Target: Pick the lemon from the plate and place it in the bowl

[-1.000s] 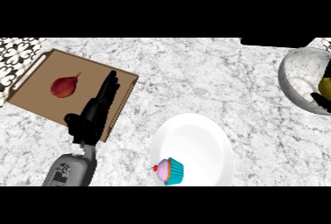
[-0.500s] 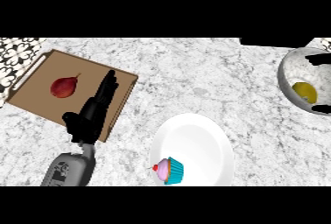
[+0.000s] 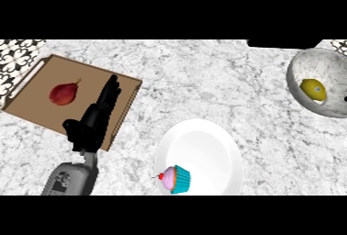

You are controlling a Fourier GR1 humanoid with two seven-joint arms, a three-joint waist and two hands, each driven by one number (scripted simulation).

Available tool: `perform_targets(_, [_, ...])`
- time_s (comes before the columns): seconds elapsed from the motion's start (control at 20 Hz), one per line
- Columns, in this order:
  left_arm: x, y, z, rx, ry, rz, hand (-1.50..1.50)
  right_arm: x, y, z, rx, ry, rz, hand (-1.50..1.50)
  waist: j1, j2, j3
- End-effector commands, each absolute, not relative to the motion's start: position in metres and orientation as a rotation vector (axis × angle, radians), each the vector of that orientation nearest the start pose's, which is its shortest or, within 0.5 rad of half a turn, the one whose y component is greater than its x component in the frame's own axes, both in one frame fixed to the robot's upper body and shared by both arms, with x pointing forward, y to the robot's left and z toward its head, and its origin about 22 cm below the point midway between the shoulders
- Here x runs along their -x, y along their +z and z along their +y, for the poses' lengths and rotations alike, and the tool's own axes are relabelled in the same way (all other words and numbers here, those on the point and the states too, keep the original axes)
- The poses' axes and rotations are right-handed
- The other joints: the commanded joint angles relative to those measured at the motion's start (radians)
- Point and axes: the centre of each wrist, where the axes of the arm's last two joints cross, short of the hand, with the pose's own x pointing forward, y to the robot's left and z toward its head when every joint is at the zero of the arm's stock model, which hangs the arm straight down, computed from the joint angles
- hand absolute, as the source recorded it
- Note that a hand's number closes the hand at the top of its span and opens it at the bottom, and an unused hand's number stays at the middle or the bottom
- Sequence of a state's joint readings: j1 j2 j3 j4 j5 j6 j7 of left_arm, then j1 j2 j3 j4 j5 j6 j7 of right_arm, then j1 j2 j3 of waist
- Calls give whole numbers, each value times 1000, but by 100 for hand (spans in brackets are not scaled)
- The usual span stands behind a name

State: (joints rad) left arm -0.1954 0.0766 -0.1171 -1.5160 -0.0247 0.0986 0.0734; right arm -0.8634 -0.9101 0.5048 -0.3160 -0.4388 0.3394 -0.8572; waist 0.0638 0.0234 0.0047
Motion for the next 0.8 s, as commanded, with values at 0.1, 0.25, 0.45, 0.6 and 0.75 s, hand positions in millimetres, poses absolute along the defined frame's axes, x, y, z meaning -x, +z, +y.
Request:
perform_targets(0.1, [-284, 38, 211, -15, -163, -1614, 0, -343, 146, -516, 111, 498, -1861, -150, -4, 2, 1])
perform_targets(0.25, [-278, 30, 207, -37, -152, -1621, 0, -335, 154, -527, 20, 467, -1832, -150, -9, 1, 2])
perform_targets(0.45, [-281, 35, 196, -22, -156, -1621, 0, -327, 152, -534, -32, 441, -1831, -150, -16, 7, 5])
perform_targets(0.6, [-282, 42, 205, -23, -132, -1635, 0, -328, 152, -531, -77, 449, -1828, -150, -13, 3, 5])
perform_targets(0.75, [-283, 42, 203, -19, -138, -1646, 0, -325, 162, -536, -87, 487, -1801, -150, -9, 7, 6])
